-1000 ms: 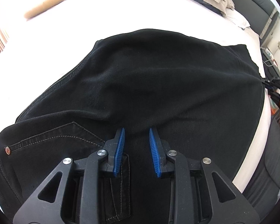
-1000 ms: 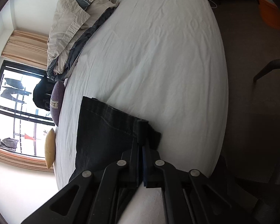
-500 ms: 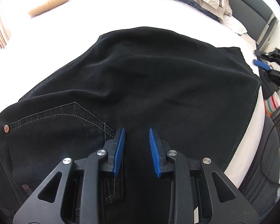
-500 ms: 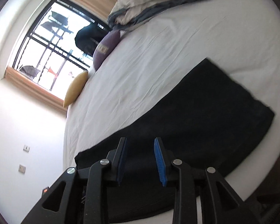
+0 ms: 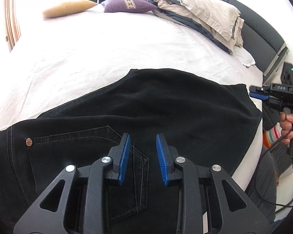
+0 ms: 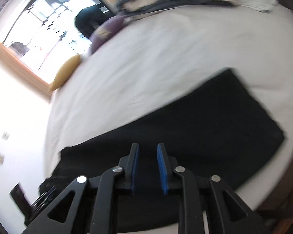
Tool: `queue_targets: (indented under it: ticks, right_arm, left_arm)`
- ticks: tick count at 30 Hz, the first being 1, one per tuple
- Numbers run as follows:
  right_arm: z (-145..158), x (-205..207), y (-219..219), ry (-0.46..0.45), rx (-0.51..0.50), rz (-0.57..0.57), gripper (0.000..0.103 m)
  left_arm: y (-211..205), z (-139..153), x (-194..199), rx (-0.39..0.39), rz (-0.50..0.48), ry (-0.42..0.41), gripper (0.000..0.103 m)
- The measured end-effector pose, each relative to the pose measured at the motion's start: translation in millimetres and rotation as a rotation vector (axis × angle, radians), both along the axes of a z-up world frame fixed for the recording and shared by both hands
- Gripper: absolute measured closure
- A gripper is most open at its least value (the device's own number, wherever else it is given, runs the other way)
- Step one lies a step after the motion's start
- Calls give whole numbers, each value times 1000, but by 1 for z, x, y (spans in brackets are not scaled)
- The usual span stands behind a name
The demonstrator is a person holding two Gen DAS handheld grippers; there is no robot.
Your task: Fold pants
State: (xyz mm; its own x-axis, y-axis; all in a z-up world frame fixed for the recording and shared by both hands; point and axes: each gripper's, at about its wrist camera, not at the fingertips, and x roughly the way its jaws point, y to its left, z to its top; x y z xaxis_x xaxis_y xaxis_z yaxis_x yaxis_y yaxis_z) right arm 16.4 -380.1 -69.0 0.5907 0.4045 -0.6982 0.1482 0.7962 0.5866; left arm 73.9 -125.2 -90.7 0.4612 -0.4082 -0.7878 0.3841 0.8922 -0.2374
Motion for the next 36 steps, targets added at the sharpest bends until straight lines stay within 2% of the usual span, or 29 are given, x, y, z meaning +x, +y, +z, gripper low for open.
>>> queue_targets:
  ticks: [2, 4, 7, 8, 9, 11, 12, 13, 14, 15, 16, 18, 20, 22, 23, 24, 25, 26, 27, 28, 29, 31, 32, 33, 34, 35, 36]
  right_arm:
    - [-1, 38, 62, -30, 71, 200, 69]
    - [-16, 74, 112, 11, 110, 339, 69]
    - [-56, 114, 151, 124, 114, 398, 69]
    - [-69, 124, 149, 150, 89, 372, 69]
    - [-80, 132, 138, 156, 84, 316, 79]
    - [-97, 133, 96, 172, 172, 138, 103]
    - [-99, 127, 73, 168, 208, 48, 103]
    - [-96, 117, 56, 167, 184, -11, 103]
    - [-89, 104, 44, 164, 136, -40, 102]
    - [-78, 88, 35, 141, 128, -47, 97]
    - [-68, 73, 27, 98, 153, -34, 91]
    - [-57, 43, 21, 20, 205, 27, 60]
    - [-66, 26, 17, 54, 179, 74, 51]
    - [-85, 13, -3, 123, 160, 33, 56]
    - [-93, 7, -16, 141, 188, 0, 83]
    - [-99, 3, -32, 162, 187, -41, 103]
    - [-102, -5, -43, 157, 199, -74, 103]
    - [-104, -8, -48, 150, 208, -94, 103]
    - [-103, -9, -54, 148, 187, -112, 103]
    - [-101, -17, -64, 141, 159, -129, 103]
    - [-100, -25, -75, 138, 148, -156, 103]
    - [-99, -43, -91, 144, 139, -228, 103]
    - [-94, -50, -99, 156, 104, -270, 103]
    - [-85, -53, -102, 159, 67, -299, 103]
    - [-75, -56, -101, 141, 48, -303, 102]
    - [-68, -55, -98, 105, 69, -276, 96]
    - [-63, -48, -88, 75, 117, -227, 95]
  left_arm:
    - [3, 0, 1, -28, -4, -2, 77]
    - [0, -1, 2, -17, -8, -15, 77]
    - [-3, -19, 11, 12, -9, 42, 77]
    - [-6, -29, 11, 25, -6, 67, 77]
    - [-6, -40, 10, 31, -3, 86, 77]
    - [-3, -46, 4, 23, -4, 54, 77]
    - [-4, -45, 3, 31, -8, 56, 77]
    - [-5, -42, 4, 43, -13, 64, 77]
    - [-6, -35, 6, 47, -16, 74, 77]
    - [-7, -24, 9, 17, -24, 65, 77]
    - [-10, -14, 12, -19, -44, 38, 77]
    - [-24, 5, 24, -44, -100, -10, 77]
    - [-48, 5, 45, -65, -198, 20, 77]
    - [-77, -18, 74, -82, -296, 136, 77]
    - [-89, -31, 84, -64, -331, 180, 77]
    - [-101, -44, 94, -20, -355, 198, 77]
    - [-107, -52, 101, 3, -381, 189, 78]
    - [-105, -54, 112, -12, -383, 191, 81]
    - [-99, -56, 125, -25, -353, 216, 99]
    - [-89, -58, 135, -47, -326, 233, 101]
    - [-77, -58, 147, -69, -294, 240, 101]
    - [-47, -51, 162, -4, -181, 188, 101]
    - [-36, -45, 171, 41, -111, 161, 101]
    - [-28, -37, 174, 54, -68, 144, 102]
    - [-27, -25, 171, 26, -65, 127, 102]
    - [-36, -12, 161, -16, -107, 108, 102]
    - [-52, -4, 150, -41, -172, 100, 102]
